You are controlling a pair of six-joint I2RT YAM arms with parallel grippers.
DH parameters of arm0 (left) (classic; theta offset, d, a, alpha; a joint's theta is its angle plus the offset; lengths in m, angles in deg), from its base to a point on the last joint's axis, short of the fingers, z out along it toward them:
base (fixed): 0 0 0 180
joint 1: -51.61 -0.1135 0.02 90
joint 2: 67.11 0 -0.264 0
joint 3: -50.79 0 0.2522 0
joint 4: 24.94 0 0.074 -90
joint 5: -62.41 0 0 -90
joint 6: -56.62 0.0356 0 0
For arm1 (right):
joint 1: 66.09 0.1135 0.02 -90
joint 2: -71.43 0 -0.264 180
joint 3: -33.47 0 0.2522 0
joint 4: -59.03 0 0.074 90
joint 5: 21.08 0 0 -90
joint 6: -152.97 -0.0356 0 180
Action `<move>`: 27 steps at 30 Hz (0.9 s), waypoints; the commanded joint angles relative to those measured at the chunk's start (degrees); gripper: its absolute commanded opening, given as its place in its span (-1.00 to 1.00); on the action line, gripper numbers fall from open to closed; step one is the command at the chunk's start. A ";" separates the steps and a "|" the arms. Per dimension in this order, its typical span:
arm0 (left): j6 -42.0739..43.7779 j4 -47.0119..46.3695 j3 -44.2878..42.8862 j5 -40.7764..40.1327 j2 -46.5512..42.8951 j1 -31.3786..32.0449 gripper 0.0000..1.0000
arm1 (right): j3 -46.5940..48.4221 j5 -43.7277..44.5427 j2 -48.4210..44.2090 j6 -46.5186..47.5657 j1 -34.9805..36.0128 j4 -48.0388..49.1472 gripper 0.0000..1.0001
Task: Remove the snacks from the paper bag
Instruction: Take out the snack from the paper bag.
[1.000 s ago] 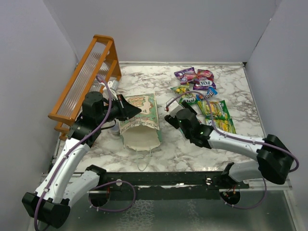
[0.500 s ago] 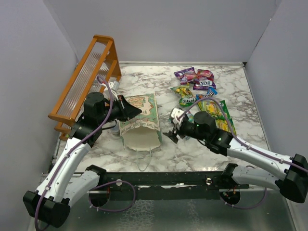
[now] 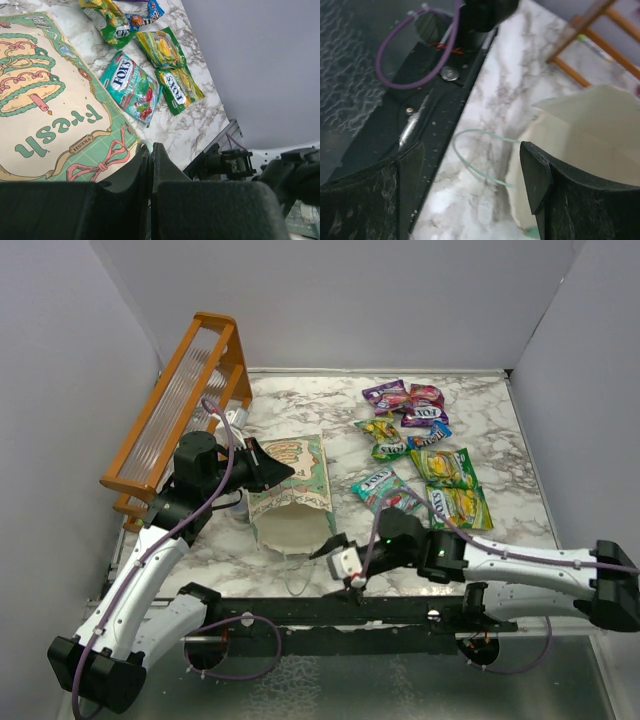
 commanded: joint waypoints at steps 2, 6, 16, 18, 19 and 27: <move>0.10 0.05 -1.48 0.90 -0.22 0.15 -1.00 | 3.38 16.25 11.89 6.28 10.70 5.80 0.53; 0.38 0.98 -1.93 0.37 -0.33 0.14 -1.00 | 6.09 33.18 21.86 7.15 14.11 14.02 0.54; -0.31 0.90 -2.49 0.91 -1.20 0.16 -1.00 | 3.05 61.81 39.96 23.86 13.40 43.12 0.35; 0.30 1.08 -2.81 1.52 -1.26 0.16 -1.00 | 2.64 61.84 41.60 25.34 11.92 44.76 0.35; 0.67 1.00 -2.87 1.96 -1.22 0.14 -1.00 | 2.36 60.26 42.34 25.86 11.15 45.87 0.35; 1.40 -0.17 -3.88 5.12 -0.21 0.19 -1.00 | 3.52 54.22 50.51 31.01 5.03 56.77 0.35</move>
